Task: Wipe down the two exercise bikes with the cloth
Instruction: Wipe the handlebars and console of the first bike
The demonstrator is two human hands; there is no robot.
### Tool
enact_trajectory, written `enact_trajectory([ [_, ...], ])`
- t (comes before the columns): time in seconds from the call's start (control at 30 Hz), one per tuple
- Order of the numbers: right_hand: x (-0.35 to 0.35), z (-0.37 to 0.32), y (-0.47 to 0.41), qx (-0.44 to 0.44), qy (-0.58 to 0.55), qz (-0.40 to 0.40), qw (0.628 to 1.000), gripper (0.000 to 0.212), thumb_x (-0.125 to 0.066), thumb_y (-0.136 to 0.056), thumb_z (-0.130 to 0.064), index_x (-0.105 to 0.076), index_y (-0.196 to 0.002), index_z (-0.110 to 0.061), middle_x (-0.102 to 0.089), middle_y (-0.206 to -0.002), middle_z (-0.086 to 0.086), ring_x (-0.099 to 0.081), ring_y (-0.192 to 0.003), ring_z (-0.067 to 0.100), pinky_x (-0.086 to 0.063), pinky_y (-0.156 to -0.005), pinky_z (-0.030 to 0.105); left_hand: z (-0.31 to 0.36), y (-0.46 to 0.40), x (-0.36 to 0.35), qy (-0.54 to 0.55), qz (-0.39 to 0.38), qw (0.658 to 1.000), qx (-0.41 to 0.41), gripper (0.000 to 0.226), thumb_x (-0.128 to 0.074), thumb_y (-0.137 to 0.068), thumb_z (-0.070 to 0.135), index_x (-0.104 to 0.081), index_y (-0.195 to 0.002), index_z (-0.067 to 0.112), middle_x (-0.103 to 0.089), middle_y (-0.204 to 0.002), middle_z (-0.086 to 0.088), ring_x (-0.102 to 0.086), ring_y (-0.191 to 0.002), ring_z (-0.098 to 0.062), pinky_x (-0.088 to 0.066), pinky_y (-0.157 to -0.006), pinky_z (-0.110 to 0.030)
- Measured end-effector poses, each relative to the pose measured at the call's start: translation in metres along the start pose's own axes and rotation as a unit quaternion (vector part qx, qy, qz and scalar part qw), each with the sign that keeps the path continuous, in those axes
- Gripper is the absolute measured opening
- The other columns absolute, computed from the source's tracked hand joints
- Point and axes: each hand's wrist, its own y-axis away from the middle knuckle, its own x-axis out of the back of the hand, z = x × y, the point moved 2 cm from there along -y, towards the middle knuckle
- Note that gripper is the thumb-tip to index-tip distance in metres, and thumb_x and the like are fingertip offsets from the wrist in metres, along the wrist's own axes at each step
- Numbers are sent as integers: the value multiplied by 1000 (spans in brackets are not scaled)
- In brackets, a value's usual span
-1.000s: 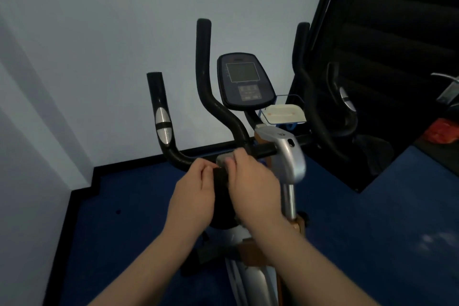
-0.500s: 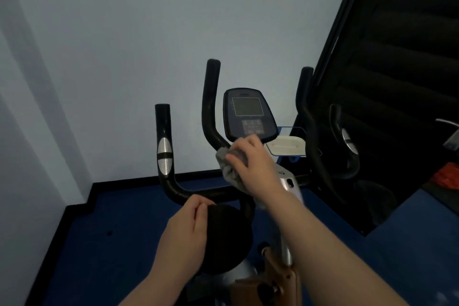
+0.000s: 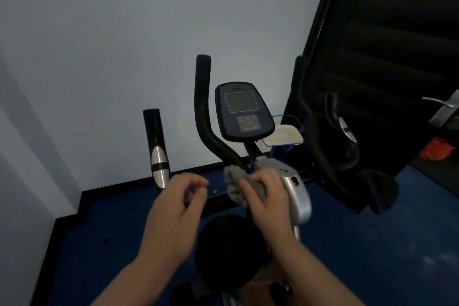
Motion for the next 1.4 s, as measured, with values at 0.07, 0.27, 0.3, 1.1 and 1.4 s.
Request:
enact_trajectory([
  [0.07,1,13,37,-7,-35,21,999,18,-63,-87,-29,-50,-74,-26,-50,-81,-8,-51,-75,5,-39,-66,12,-1,-20,16,2,46,999,-24,19,-57,-91,21,-62,-88,39,-60,-81,12,-56,-71,-5,-43,-61,-15],
  [0.27,-1,4,-22,21,44,-20,999,19,-64,-89,-23,-52,-76,-14,-48,-80,-4,-48,-77,6,-40,-68,19,-1,-92,50,-95,132,977,-135,18,-53,-83,16,-63,-96,24,-61,-93,2,-52,-89,-11,-35,-79,-12],
  [0.3,-4,-3,-44,16,42,-25,999,19,-64,-90,-21,-53,-78,-12,-49,-82,-3,-49,-80,9,-42,-71,23,-2,-104,52,-132,143,969,-153,18,-54,-82,15,-64,-97,20,-62,-98,-2,-51,-96,-16,-33,-84,-19],
  [1.1,-6,5,-15,-34,77,56,995,18,-61,-85,-44,-48,-97,-42,-42,-105,-18,-47,-100,-3,-39,-82,13,-55,-148,27,-125,157,978,-61,14,-45,-95,19,-46,-106,28,-42,-104,6,-46,-71,-9,-35,-57,-19],
  [1.4,-10,-11,-69,40,35,-17,998,17,-62,-90,-13,-68,-105,-17,-59,-105,-3,-57,-98,3,-45,-89,15,-53,-148,28,-127,159,978,-56,14,-45,-95,18,-48,-107,25,-44,-104,4,-49,-75,-15,-41,-64,-33],
])
